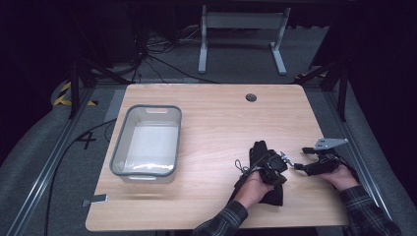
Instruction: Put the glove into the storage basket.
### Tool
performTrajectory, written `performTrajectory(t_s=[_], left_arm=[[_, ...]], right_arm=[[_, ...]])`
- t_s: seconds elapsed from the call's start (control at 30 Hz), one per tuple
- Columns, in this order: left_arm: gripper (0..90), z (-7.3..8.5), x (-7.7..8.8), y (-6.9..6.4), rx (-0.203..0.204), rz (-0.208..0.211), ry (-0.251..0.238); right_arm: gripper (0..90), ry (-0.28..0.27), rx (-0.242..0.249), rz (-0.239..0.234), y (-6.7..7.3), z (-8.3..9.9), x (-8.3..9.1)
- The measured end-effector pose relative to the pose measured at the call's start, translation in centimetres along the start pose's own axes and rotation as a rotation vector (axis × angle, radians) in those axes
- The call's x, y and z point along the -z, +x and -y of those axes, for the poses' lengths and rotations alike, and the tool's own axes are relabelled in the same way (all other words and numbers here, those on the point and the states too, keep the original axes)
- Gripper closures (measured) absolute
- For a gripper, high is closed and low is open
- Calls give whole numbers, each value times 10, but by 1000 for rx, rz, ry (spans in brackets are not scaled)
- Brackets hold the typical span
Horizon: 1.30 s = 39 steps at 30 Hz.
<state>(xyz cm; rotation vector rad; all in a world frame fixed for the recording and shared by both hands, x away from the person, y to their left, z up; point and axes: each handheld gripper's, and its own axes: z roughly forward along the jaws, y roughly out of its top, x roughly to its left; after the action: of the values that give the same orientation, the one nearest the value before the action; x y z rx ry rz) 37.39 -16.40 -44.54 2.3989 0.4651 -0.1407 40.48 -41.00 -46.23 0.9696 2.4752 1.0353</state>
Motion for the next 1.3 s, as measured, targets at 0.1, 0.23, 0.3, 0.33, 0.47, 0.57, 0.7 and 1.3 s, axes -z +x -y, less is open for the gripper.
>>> performTrajectory(t_s=[0.1, 0.23, 0.3, 0.33, 0.47, 0.57, 0.7, 1.3], left_arm=[[875, 11, 11, 2, 16, 3, -1], [875, 19, 20, 2, 26, 6, 8], [878, 23, 25, 2, 27, 6, 10], [878, 25, 27, 1, 35, 4, 15], [884, 35, 37, 3, 31, -9, 22], [884, 44, 46, 6, 53, -19, 16], [884, 57, 60, 11, 81, -39, -2], [804, 80, 103, 24, 143, -112, -90]], right_arm=[[168, 1, 0, 3, 0, 0, 0], [168, 0, -1, 3, 1, 0, 0], [168, 1, 0, 5, 1, 0, 0], [168, 1, 0, 5, 1, 0, 0], [168, 1, 0, 5, 1, 0, 0], [169, 0, 0, 5, 1, 0, 0], [169, 0, 1, 6, 1, 0, 0], [168, 2, 10, 13, 2, -1, -1]])
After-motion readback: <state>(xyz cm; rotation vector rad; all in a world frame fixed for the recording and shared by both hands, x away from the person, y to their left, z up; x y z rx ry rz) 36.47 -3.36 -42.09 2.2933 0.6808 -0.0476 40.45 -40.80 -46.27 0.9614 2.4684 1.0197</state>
